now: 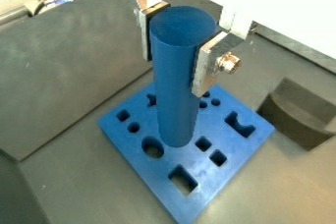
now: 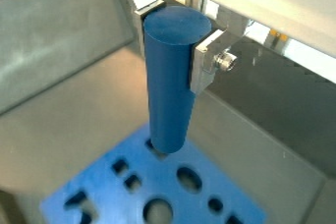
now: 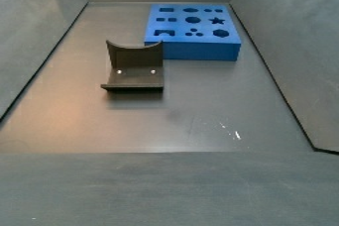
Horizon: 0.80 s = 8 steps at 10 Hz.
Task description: Insert the round object.
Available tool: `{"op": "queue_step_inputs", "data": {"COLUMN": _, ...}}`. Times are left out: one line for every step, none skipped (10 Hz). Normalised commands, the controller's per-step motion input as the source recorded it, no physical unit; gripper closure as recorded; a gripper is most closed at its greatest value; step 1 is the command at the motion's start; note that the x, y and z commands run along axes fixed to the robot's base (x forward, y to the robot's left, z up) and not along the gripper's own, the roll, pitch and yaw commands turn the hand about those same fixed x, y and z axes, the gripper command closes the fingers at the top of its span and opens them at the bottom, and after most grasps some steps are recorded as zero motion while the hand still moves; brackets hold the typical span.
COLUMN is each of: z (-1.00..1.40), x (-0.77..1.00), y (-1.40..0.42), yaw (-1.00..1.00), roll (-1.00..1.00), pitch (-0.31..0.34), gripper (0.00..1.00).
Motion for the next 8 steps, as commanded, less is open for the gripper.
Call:
{"op": "queue_step_inputs", "data": {"z": -1.0, "x": -0.48, "y": 0.97, "yaw": 0.0, "roll": 0.0, "pitch": -0.053, "gripper": 1.0}}
{"op": "queue_step_inputs", "data": {"z": -1.0, "x": -0.48, "y": 0.97, "yaw": 0.0, "roll": 0.0, "pitch": -0.046, "gripper": 1.0}}
{"op": "queue_step_inputs", "data": {"z": -0.96, "x": -0.48, "y": 0.7, "yaw": -0.19, "roll": -0.02, "pitch": -0.094, "gripper": 1.0}}
{"op": "queue_step_inputs", "data": {"z": -0.81, "x": -0.45, "y": 0.51, "yaw": -0.33, "roll": -0.09, "pitch": -0.139, "gripper": 1.0}}
{"op": "queue_step_inputs", "data": {"z": -0.15, "x": 0.0, "y": 0.18, "yaw": -0.16, "roll": -0.23, "pitch": -0.051, "gripper": 1.0}}
{"op": "queue_step_inputs", "data": {"z": 0.0, "x": 0.02, "y": 0.0, "yaw": 0.0, "roll": 0.0, "pitch": 0.0, "gripper": 1.0}}
{"op": "queue_step_inputs", "data": {"z": -0.11, "x": 0.12, "y": 0.0, "yaw": 0.0, "roll": 0.0, "pitch": 0.0, "gripper": 1.0}}
{"op": "queue_step_inputs", "data": {"z": -0.29, "x": 0.13, "y": -0.03, "yaw": 0.0, "roll": -0.01, "pitch": -0.007, "gripper": 1.0}}
